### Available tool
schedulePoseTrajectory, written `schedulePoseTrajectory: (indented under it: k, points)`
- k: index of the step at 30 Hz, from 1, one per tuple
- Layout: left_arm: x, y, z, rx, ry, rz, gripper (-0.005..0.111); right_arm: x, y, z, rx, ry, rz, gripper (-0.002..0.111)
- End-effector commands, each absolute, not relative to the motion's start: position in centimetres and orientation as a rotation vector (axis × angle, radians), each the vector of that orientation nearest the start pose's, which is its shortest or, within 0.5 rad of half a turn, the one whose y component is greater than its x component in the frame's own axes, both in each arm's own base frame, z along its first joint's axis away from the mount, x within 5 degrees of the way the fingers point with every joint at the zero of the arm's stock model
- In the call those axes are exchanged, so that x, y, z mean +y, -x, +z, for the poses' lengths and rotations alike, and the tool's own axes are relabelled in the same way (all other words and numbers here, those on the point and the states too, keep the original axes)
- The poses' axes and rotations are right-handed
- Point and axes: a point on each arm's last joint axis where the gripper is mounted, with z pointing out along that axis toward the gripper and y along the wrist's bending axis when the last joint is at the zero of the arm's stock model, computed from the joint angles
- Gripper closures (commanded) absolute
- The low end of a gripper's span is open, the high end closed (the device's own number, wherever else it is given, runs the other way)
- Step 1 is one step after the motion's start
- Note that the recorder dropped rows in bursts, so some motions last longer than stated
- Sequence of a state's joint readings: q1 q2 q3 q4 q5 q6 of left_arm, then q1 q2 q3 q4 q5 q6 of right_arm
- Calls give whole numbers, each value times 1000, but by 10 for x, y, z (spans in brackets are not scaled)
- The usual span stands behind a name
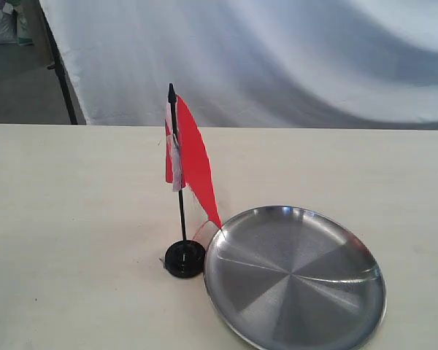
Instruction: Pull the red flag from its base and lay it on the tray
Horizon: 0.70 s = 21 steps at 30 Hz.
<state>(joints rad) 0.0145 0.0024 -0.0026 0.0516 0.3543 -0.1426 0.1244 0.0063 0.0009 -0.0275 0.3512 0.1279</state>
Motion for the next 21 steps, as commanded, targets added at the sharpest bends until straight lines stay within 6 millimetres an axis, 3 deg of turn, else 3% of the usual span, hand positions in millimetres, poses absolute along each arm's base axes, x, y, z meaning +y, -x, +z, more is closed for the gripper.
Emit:
schedulePoseTrajectory:
  k: [1,18,21]
  points:
    - [2,-53,182,1830,123,-47,107,5,-53,182,1831,17,142,109]
    - [2,-53,182,1829,102,-33,107,5,-53,182,1831,17,142,109]
    - [2,-56,193,1704,82,-32,107,5,-53,182,1831,17,142,109]
